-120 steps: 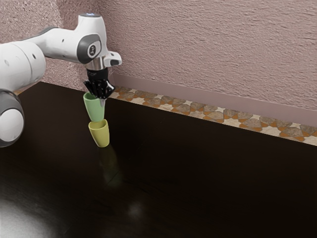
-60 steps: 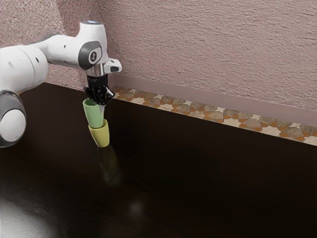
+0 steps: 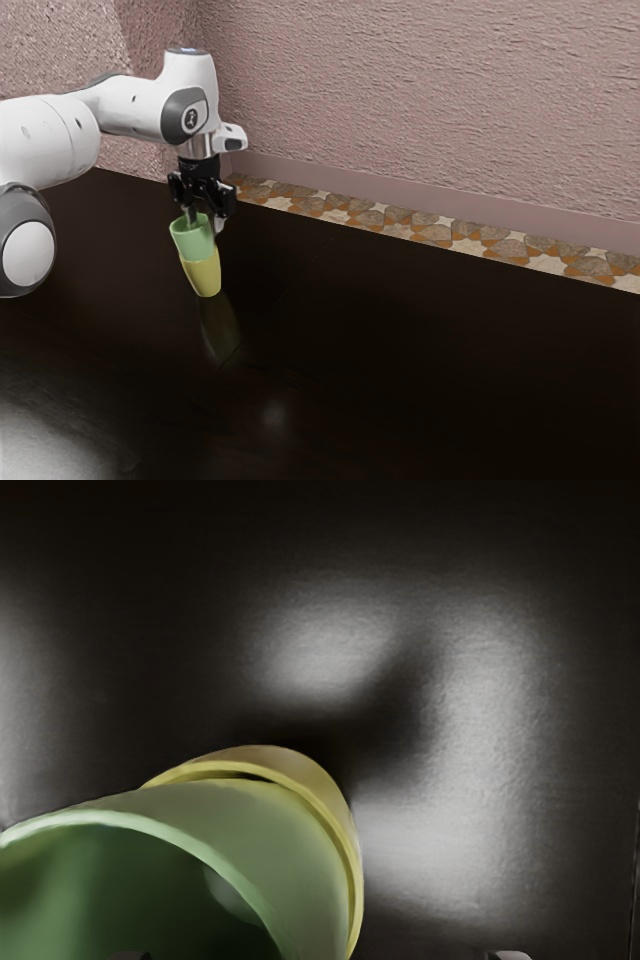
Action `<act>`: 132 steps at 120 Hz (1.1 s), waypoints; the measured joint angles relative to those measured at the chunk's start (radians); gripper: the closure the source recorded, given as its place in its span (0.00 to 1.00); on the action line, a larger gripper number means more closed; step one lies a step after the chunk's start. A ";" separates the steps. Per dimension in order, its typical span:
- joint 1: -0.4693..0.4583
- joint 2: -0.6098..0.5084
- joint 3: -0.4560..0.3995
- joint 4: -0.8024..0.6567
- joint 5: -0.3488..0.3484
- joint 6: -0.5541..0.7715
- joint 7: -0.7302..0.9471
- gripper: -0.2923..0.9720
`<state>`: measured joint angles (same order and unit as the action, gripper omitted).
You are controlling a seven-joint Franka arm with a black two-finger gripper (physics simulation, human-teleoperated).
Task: Place the left cup onto the right cup
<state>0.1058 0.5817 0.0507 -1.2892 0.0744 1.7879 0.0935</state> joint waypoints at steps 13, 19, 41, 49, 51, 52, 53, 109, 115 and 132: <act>0.000 -0.001 0.000 0.000 0.000 0.000 0.000 0.34; 0.000 -0.001 0.000 0.000 -0.001 0.000 0.000 0.32; -0.006 -0.020 0.001 0.000 0.002 0.000 0.000 0.27; -0.010 -0.047 0.001 0.000 0.005 0.000 0.001 0.26; -0.011 -0.056 0.001 0.000 0.006 -0.001 0.001 0.26; -0.012 -0.059 0.001 0.000 0.006 -0.001 0.001 0.26; -0.012 -0.065 0.001 0.000 0.007 -0.002 0.001 0.25; -0.030 -0.434 0.000 -0.298 0.011 -0.072 -0.004 0.23; -0.031 -0.444 0.000 -0.309 0.009 -0.083 -0.005 0.23; -0.028 -0.457 -0.001 -0.317 0.007 -0.115 -0.007 0.23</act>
<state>0.0779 0.1246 0.0497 -1.6059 0.0809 1.6727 0.0867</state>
